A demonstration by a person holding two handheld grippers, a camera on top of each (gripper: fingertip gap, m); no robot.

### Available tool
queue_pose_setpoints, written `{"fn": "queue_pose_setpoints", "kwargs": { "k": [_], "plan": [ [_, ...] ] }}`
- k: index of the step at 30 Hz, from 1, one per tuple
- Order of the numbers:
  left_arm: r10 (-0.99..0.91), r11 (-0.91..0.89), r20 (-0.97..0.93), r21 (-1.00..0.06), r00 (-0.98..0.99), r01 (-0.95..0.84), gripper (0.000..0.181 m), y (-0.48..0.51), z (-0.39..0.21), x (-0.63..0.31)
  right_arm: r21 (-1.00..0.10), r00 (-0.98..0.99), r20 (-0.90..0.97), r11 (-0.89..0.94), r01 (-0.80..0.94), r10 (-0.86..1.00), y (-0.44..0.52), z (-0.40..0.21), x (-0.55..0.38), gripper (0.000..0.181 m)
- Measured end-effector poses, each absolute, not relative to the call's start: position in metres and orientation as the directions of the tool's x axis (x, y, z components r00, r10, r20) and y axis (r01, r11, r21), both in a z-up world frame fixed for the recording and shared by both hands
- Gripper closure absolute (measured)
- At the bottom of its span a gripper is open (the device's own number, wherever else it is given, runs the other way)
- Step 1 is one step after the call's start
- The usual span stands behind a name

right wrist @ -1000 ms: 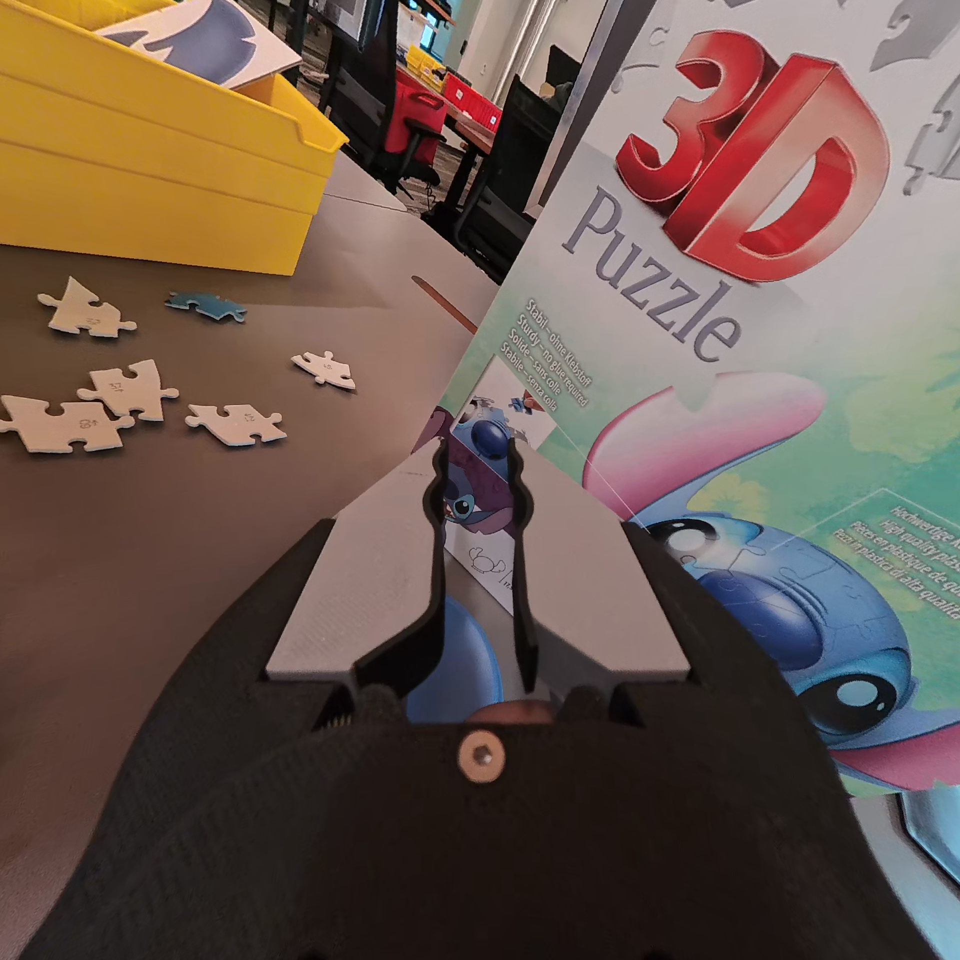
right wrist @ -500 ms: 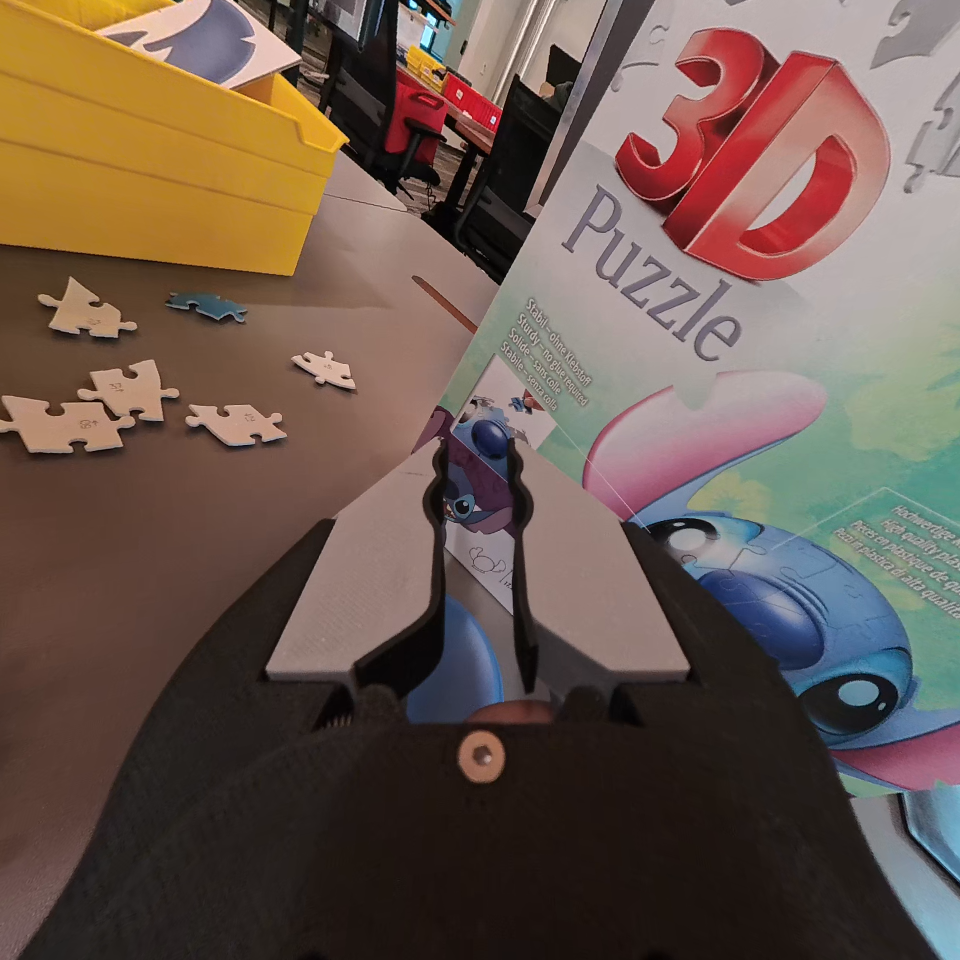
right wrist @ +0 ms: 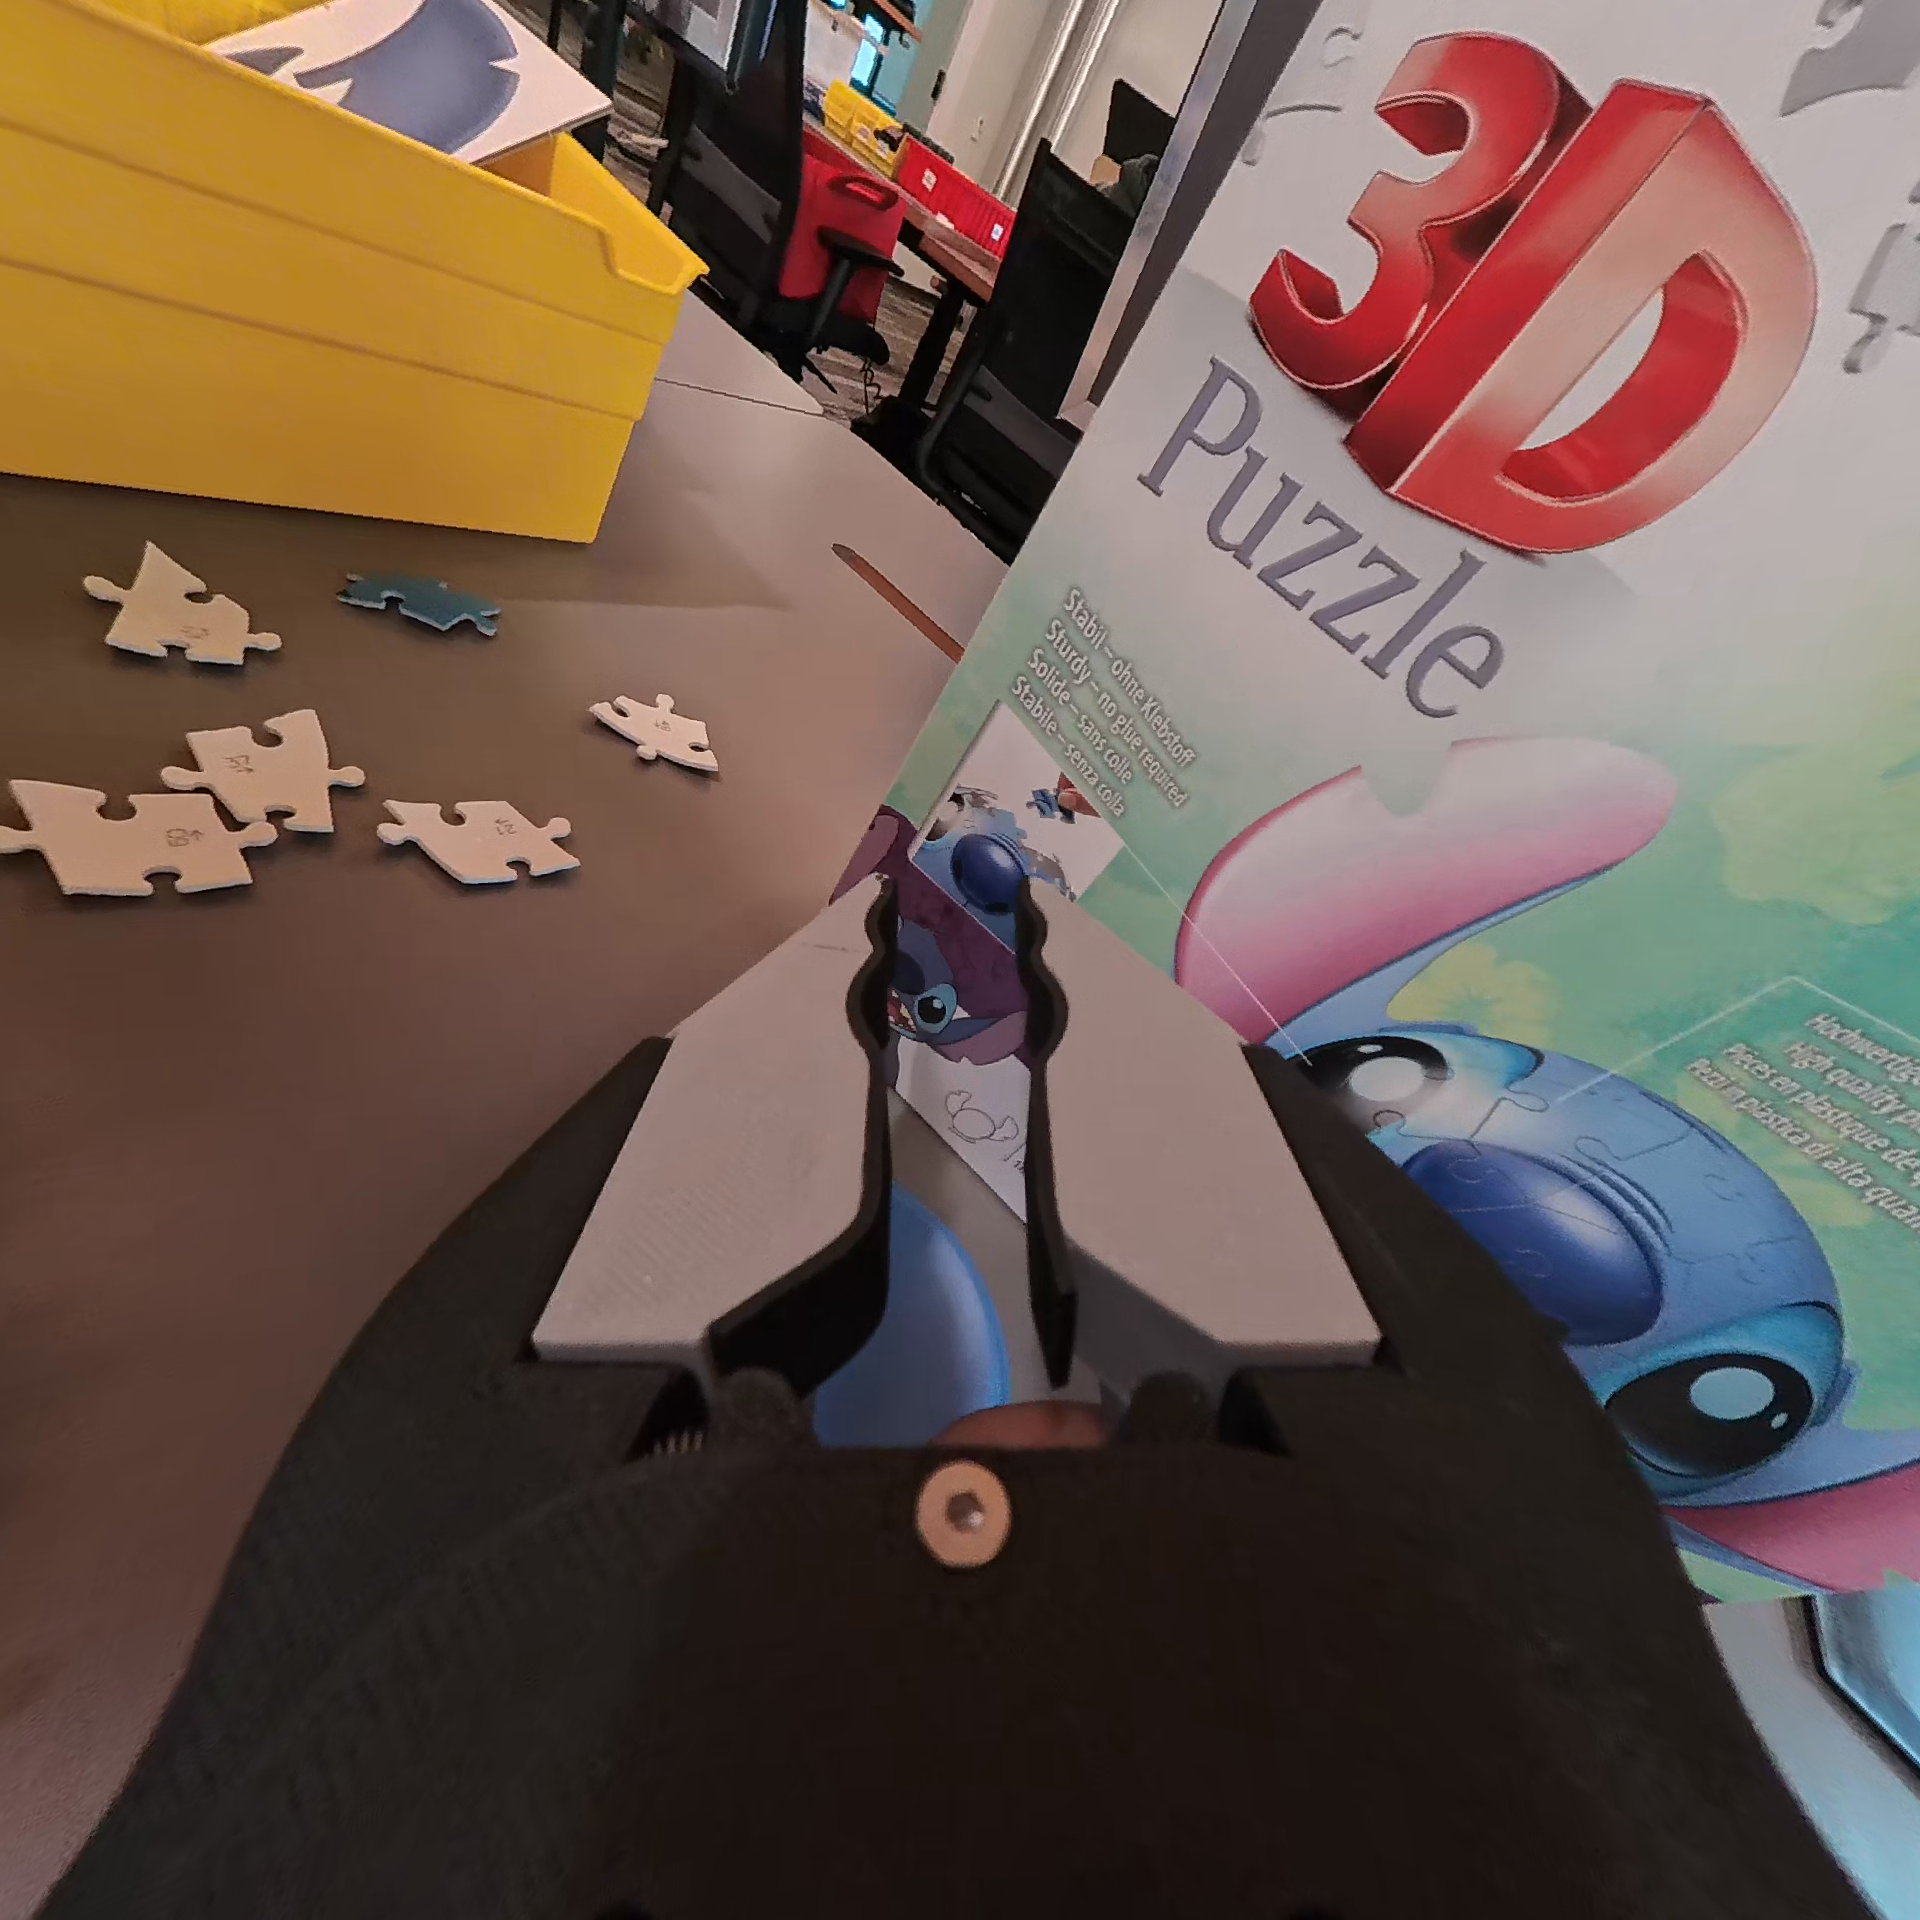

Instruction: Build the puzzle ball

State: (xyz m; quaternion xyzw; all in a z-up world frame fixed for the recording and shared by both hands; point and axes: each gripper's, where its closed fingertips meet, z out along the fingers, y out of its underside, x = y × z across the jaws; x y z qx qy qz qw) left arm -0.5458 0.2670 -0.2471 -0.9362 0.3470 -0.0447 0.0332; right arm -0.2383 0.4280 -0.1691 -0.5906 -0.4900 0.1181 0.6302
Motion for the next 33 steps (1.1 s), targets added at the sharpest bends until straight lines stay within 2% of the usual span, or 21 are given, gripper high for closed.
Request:
{"fn": "queue_pose_setpoints", "kwargs": {
  "k": [33],
  "plan": [
    [-0.63, -0.775, 0.077, -0.114, 0.772, -0.621, 0.181, 0.269, -0.247, -0.546, -0.886, 0.521, 0.441, 0.262, 0.382, 0.731, 0.424, -0.158, -0.229, 0.162]
  ]
}}
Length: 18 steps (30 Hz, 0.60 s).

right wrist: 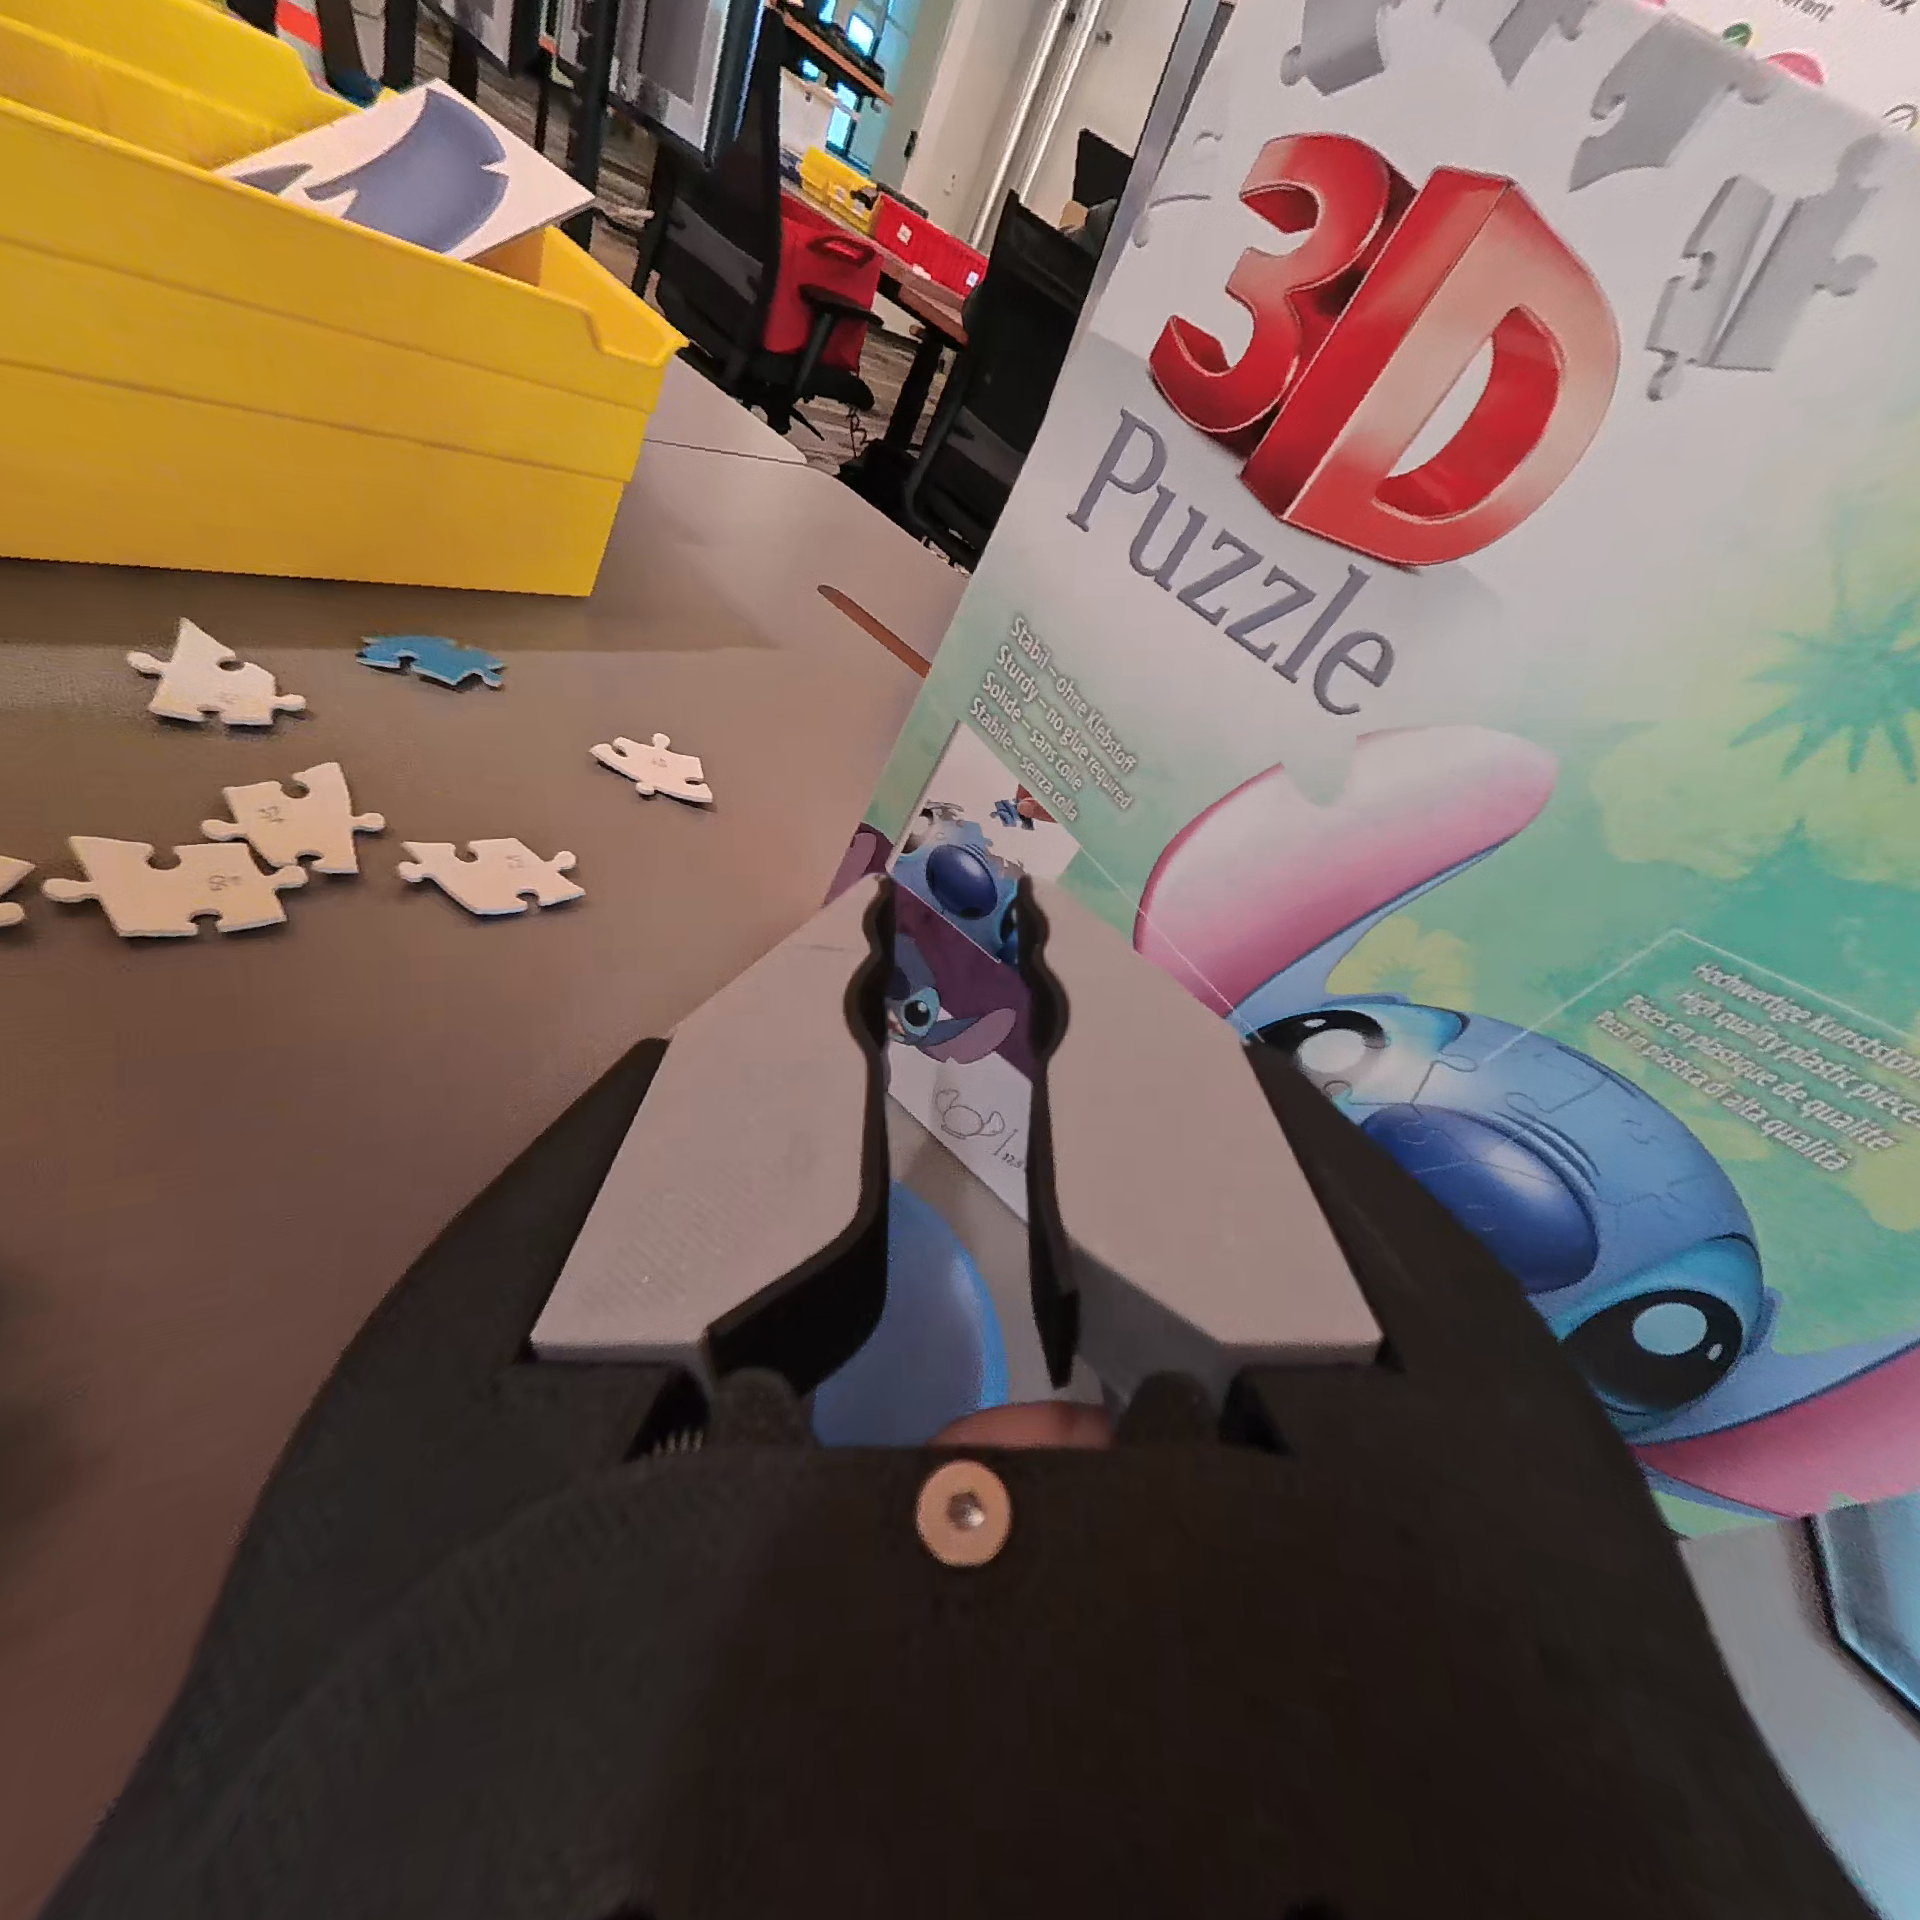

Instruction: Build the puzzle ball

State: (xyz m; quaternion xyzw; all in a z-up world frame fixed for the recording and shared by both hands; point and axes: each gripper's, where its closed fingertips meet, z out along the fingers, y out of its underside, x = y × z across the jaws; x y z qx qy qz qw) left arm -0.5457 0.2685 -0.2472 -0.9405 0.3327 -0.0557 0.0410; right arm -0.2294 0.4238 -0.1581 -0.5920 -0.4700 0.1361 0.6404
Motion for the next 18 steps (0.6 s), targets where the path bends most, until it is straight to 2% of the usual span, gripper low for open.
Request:
{"fn": "queue_pose_setpoints", "kwargs": {
  "k": [5, 9, 13, 15, 18],
  "plan": [
    [-0.592, -0.804, 0.072, -0.122, 0.803, -0.582, 0.181, 0.269, -0.247, -0.546, -0.905, 0.512, 0.398, 0.234, 0.356, 0.761, 0.419, -0.158, -0.233, 0.16],
    [-0.56, -0.815, -0.015, -0.171, 0.829, -0.554, 0.181, 0.274, -0.247, -0.544, -0.892, 0.524, 0.429, 0.252, 0.376, 0.736, 0.421, -0.158, -0.231, 0.161],
    [-0.53, -0.786, -0.024, -0.359, 0.847, -0.503, 0.181, 0.278, -0.237, -0.525, -0.889, 0.512, 0.427, 0.244, 0.386, 0.745, 0.422, -0.162, -0.232, 0.161],
    [-0.514, -0.71, -0.029, -0.547, 0.857, -0.444, 0.181, 0.284, -0.206, -0.515, -0.887, 0.515, 0.431, 0.245, 0.39, 0.741, 0.424, -0.163, -0.231, 0.16],
    [-0.494, -0.464, -0.06, -0.826, 0.867, -0.322, 0.181, 0.286, -0.134, -0.508, -0.889, 0.525, 0.428, 0.24, 0.389, 0.735, 0.427, -0.163, -0.229, 0.161]
  ]
}}
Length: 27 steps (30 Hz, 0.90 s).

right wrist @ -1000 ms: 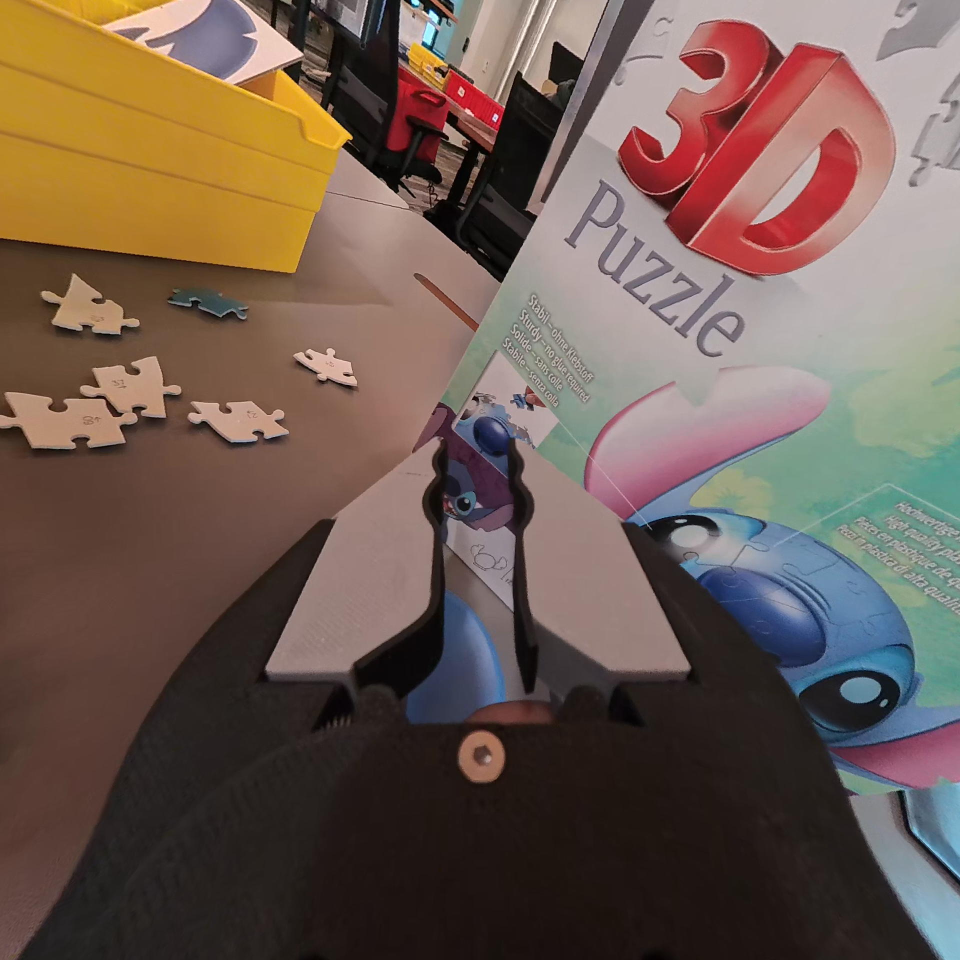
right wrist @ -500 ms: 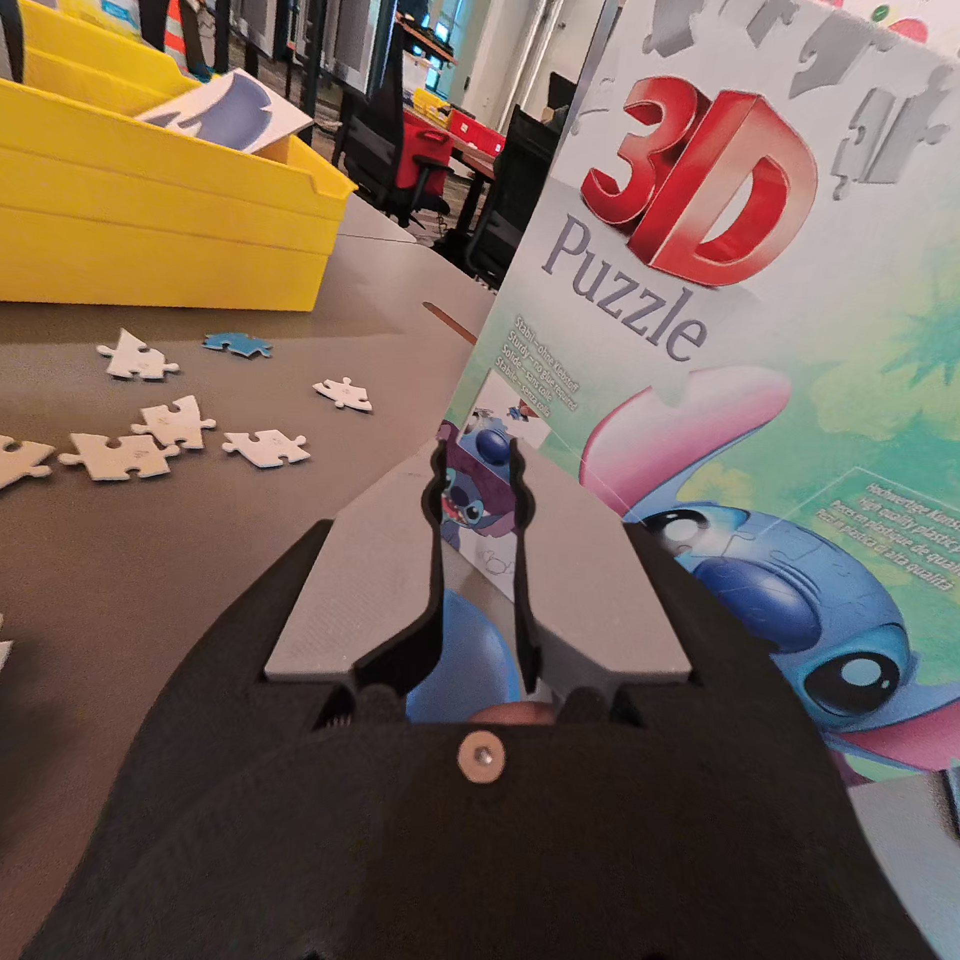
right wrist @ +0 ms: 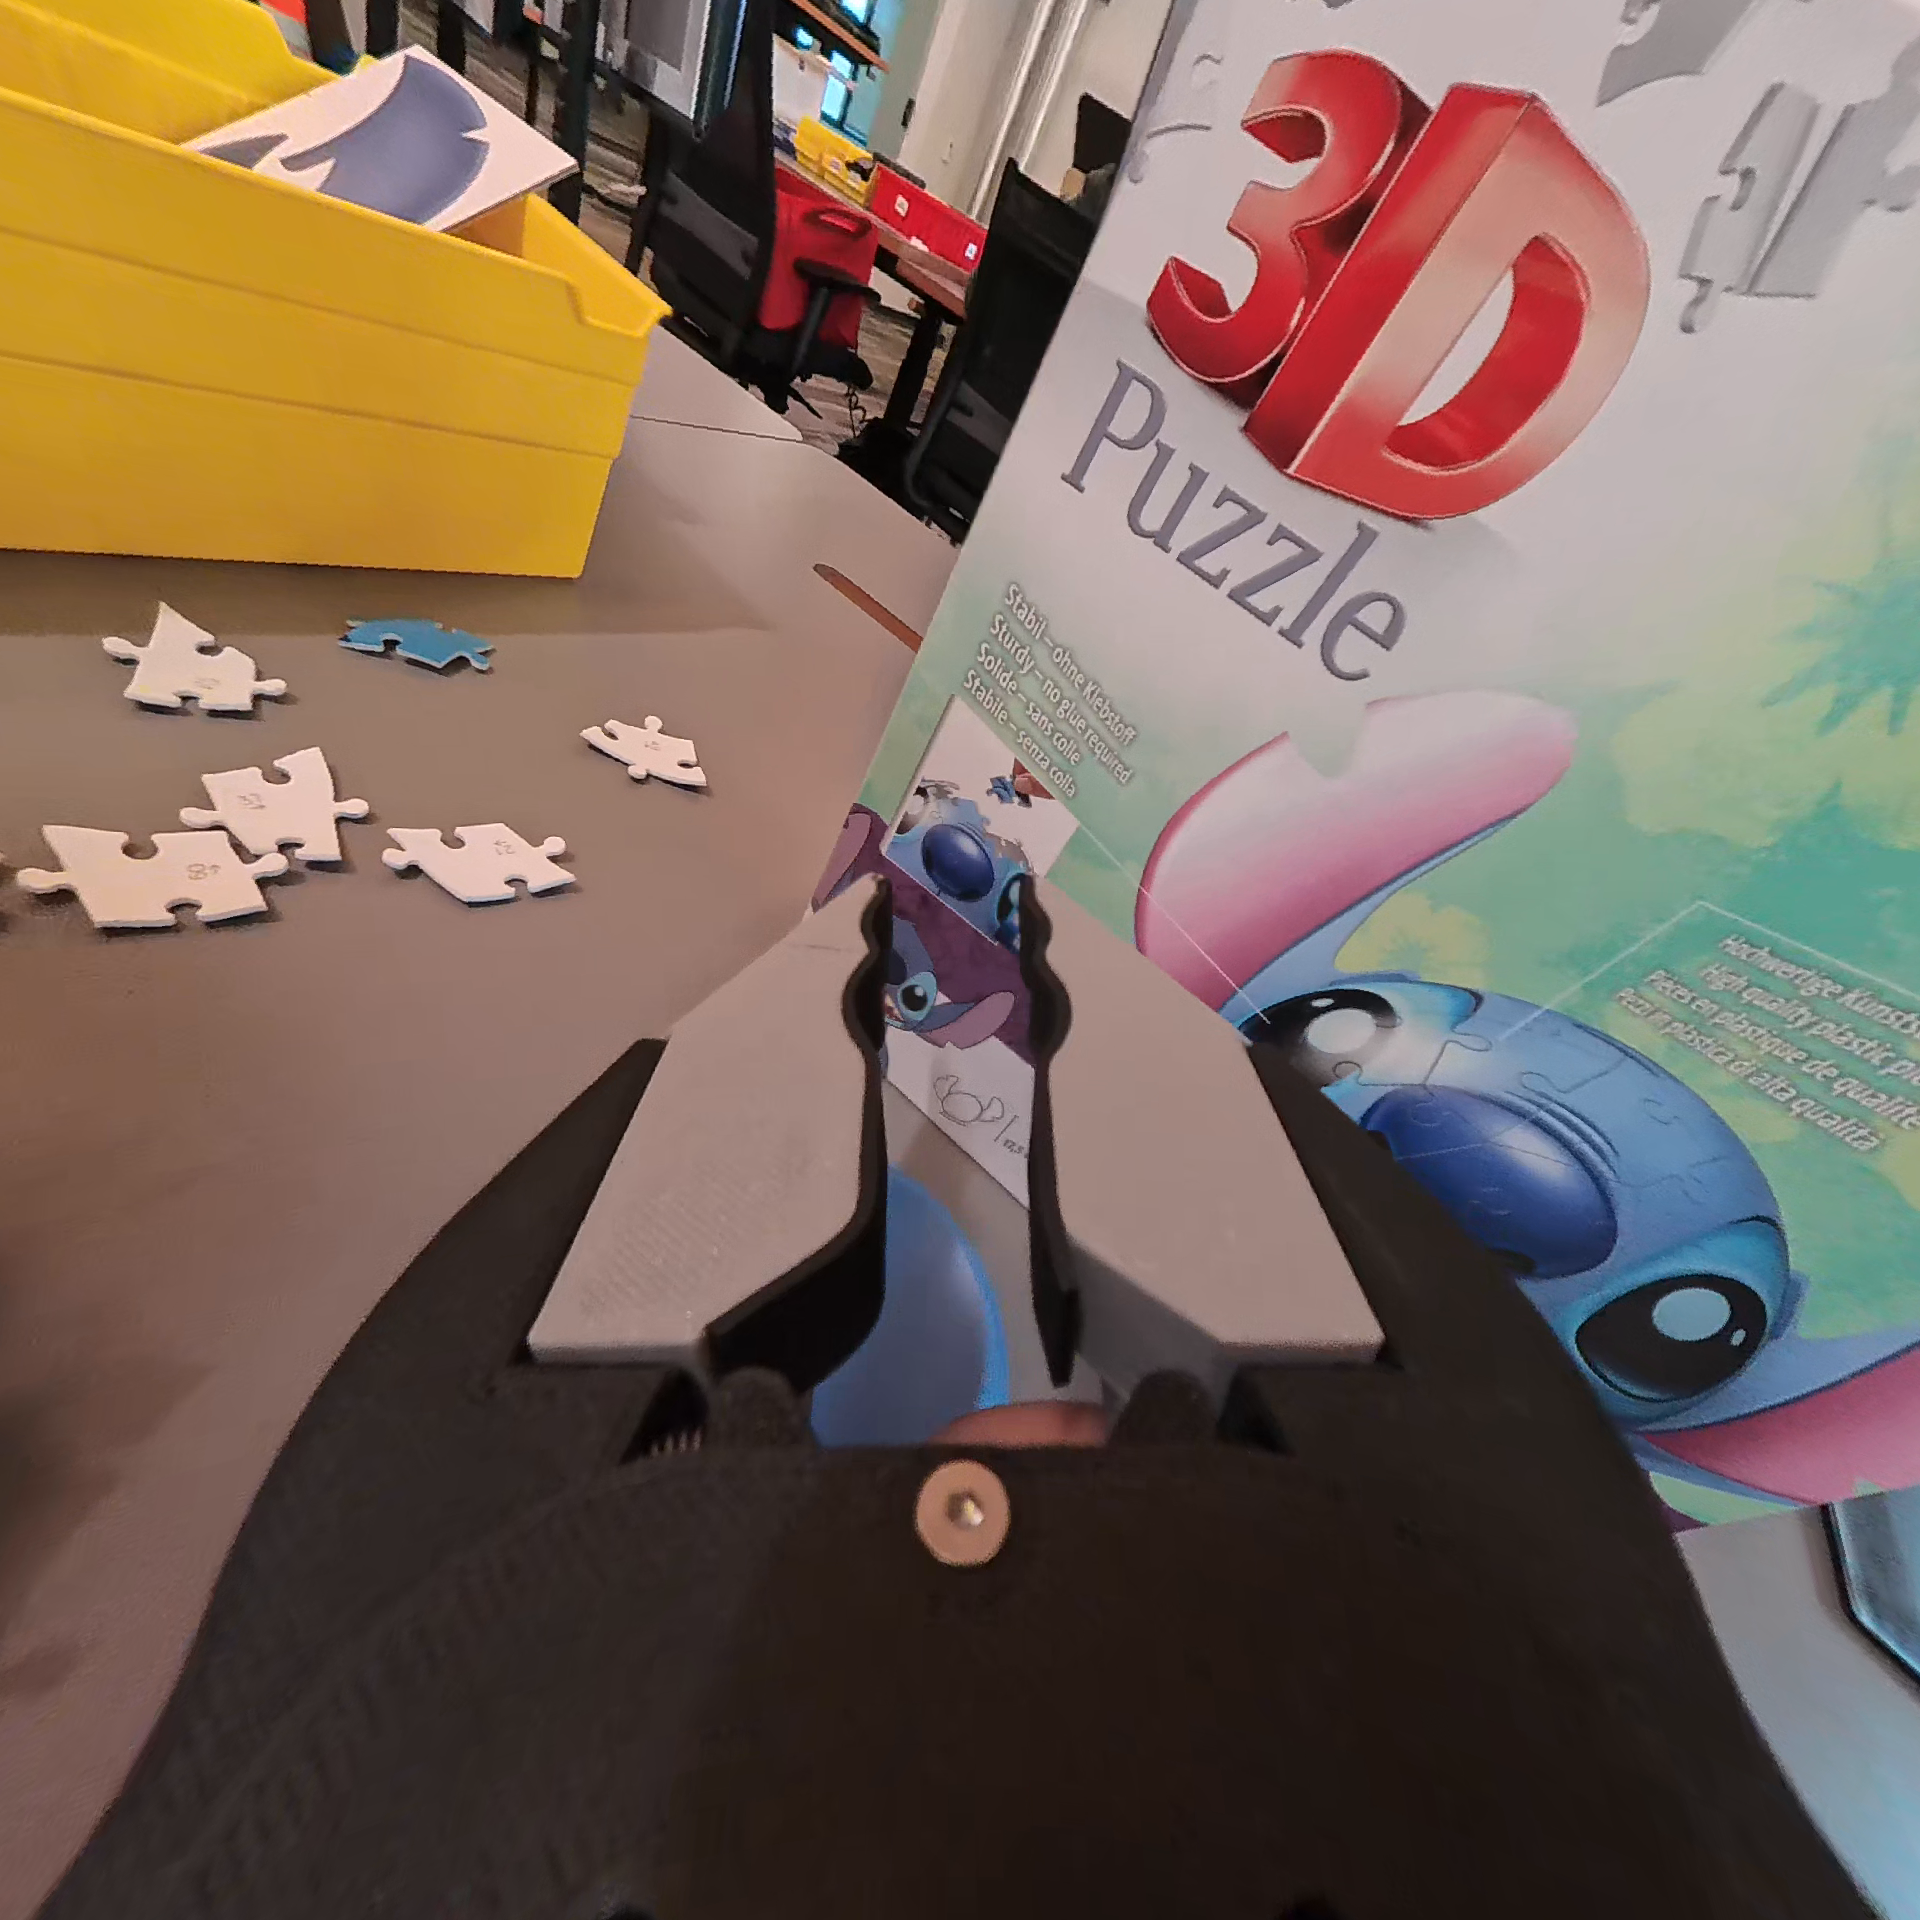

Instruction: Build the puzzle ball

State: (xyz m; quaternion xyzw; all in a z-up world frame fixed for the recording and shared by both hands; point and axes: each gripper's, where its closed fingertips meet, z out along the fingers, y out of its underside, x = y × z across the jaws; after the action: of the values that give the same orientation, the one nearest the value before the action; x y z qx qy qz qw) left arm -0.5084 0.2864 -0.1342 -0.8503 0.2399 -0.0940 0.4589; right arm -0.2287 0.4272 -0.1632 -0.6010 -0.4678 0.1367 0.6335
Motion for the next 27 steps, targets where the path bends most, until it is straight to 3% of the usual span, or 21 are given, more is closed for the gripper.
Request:
{"fn": "queue_pose_setpoints", "kwargs": {
  "k": [2, 4, 10, 19, 27],
  "plan": [
    [-0.454, -0.28, -0.115, -0.923, 0.884, -0.264, 0.181, 0.284, -0.096, -0.514, -0.89, 0.532, 0.426, 0.235, 0.391, 0.731, 0.43, -0.163, -0.227, 0.161],
    [-0.441, -0.162, -0.159, -0.954, 0.883, -0.252, 0.181, 0.281, -0.081, -0.514, -0.893, 0.541, 0.42, 0.227, 0.388, 0.729, 0.431, -0.163, -0.225, 0.161],
    [-0.487, -0.3, -0.031, -0.932, 0.873, -0.201, 0.181, 0.278, -0.121, -0.505, -0.878, 0.54, 0.45, 0.242, 0.414, 0.711, 0.433, -0.163, -0.227, 0.16],
    [-0.345, 0.012, -0.094, -0.995, 0.934, -0.095, 0.181, 0.267, -0.074, -0.516, -0.885, 0.475, 0.433, 0.259, 0.388, 0.766, 0.416, -0.164, -0.238, 0.159],
    [-0.173, 0.316, -0.135, -0.946, 0.976, -0.075, 0.181, 0.23, -0.017, -0.542, -0.888, 0.475, 0.424, 0.253, 0.383, 0.771, 0.417, -0.165, -0.239, 0.159]
  ]
}}
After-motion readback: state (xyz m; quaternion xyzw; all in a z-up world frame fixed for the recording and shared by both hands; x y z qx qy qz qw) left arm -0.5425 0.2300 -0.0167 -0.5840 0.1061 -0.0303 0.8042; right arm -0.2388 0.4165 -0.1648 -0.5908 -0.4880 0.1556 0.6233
